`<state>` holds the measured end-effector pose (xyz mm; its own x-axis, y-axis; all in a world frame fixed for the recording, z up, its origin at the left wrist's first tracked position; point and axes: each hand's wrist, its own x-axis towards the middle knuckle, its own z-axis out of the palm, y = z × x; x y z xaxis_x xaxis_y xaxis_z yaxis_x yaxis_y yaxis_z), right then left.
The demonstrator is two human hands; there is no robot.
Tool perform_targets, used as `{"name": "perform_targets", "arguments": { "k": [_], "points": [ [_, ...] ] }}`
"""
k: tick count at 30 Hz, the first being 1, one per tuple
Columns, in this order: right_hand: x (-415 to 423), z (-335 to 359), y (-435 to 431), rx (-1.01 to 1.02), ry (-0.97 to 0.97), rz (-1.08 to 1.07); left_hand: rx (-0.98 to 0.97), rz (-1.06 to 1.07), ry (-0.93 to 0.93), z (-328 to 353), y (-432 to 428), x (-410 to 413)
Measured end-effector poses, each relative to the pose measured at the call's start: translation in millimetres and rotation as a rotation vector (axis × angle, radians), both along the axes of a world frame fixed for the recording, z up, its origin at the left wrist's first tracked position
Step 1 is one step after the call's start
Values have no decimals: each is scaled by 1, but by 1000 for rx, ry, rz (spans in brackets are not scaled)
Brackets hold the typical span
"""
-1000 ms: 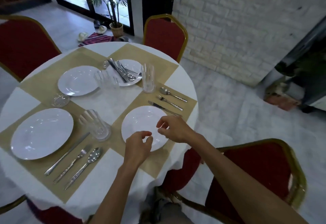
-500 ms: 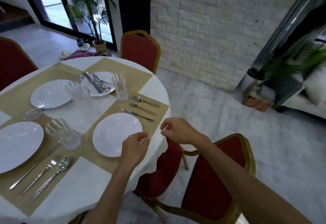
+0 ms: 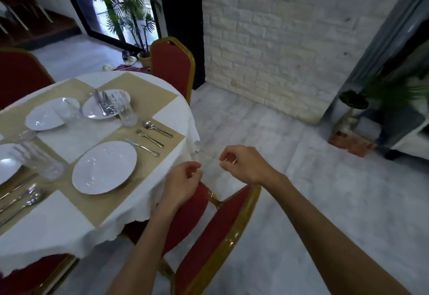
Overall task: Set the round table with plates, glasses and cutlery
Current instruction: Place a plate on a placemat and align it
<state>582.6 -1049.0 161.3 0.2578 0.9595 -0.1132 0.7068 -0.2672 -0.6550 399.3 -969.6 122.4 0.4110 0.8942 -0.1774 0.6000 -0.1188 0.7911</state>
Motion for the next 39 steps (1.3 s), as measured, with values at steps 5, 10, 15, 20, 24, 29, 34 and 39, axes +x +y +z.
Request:
{"name": "perform_targets", "arguments": {
  "k": [5,10,15,20,24,29,34,39],
  "points": [
    [59,4,-19,47,-1,-1,-21,11,-43,1,-21,54],
    [87,-9,-3,75,19,62,-17,69,-19,-5,-16,83],
    [122,-17,29,70,51,169,-6,169,-53,-5,2,117],
    [166,-11,86,90,36,268,6,277,-74,-7,39,154],
    [212,0,135,63,5,364,7,360,-78,0,85,192],
    [259,13,205,94,-51,432,20,410,-53,20,124,230],
    [251,20,282,89,-27,602,48,559,-59,29,163,229],
    [232,15,358,95,35,753,46,722,-45,30,206,222]
  ]
}}
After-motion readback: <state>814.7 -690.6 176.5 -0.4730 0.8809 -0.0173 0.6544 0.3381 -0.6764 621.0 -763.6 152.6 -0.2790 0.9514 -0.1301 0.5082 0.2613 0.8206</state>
